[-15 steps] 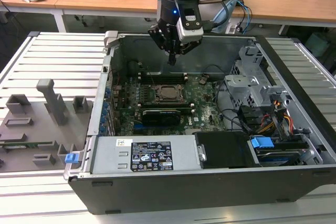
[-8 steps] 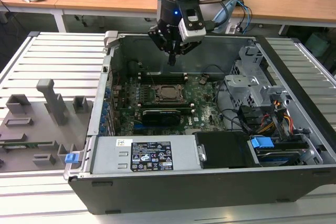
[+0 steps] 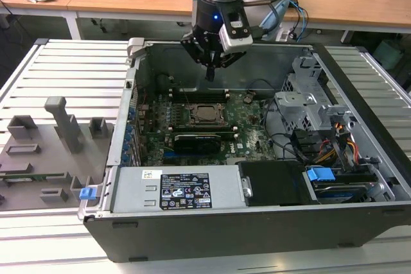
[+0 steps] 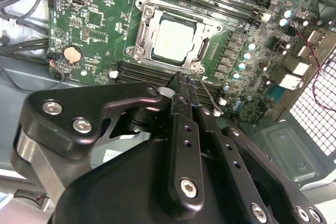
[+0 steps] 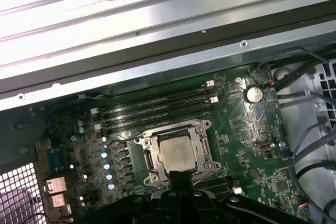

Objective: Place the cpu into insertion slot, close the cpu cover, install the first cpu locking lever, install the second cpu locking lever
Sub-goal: 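Install the first cpu locking lever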

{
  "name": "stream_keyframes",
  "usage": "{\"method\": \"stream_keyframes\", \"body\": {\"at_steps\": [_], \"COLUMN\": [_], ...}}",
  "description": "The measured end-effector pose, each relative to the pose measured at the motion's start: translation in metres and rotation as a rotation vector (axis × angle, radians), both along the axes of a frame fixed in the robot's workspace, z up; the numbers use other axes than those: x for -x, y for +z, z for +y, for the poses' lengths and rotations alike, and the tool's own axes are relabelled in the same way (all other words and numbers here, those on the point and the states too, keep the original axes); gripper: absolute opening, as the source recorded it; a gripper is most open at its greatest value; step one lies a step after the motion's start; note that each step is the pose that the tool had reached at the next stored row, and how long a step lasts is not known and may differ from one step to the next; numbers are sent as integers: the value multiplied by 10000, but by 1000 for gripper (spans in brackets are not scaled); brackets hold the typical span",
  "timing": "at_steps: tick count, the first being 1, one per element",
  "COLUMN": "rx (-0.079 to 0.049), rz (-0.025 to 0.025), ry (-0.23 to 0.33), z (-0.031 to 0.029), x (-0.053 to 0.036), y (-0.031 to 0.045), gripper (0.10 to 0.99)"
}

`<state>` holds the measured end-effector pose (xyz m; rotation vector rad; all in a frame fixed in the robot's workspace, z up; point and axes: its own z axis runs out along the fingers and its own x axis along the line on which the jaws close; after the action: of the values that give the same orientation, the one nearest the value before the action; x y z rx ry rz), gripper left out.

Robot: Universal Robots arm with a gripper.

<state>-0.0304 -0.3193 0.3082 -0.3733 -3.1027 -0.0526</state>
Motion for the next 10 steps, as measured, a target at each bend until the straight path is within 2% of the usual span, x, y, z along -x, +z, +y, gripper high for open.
{"method": "stream_keyframes", "body": {"at_steps": [6,10], "rx": [-2,-1], "rz": [-1,-1], "ry": [143,1004], "z": [0,0], "x": [1,4], "y": [-21,-63], "gripper": [110,110]}}
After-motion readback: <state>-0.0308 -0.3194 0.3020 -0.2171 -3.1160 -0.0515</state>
